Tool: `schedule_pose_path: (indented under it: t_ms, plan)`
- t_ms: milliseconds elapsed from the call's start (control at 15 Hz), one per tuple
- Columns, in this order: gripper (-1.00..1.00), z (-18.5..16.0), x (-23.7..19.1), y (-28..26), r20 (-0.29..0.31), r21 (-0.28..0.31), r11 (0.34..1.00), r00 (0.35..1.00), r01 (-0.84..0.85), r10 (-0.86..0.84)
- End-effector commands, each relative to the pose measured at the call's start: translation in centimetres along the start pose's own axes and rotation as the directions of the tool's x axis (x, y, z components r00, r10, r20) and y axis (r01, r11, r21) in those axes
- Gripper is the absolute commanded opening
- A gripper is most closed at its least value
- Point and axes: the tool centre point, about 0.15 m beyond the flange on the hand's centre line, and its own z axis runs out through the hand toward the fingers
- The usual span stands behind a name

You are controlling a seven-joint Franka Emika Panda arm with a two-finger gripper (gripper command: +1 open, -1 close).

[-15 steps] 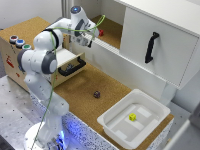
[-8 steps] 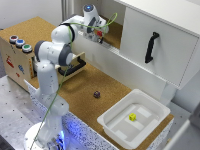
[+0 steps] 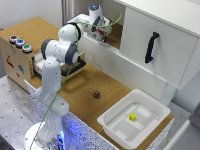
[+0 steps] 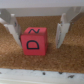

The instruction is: Lift the pink block

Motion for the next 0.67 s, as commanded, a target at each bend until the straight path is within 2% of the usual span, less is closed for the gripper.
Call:
schedule_pose_path:
  t_ms: [0,200,400,600]
  plan:
    - [-1.0,-4.1,-2.4,-2.8,-0.02,-0.105,0.994,1.0,-0.018,0.016]
    - [-1.0,-6.7,-3.8,-4.4,-0.039,-0.122,0.992,0.999,0.01,-0.014]
    - [-1.0,-9.0,-7.0,-6.3,-0.038,-0.115,0.993,0.999,0.006,-0.011]
    - [-1.0,-10.3,-12.6,-8.6,0.023,-0.086,0.996,1.0,-0.01,0.012]
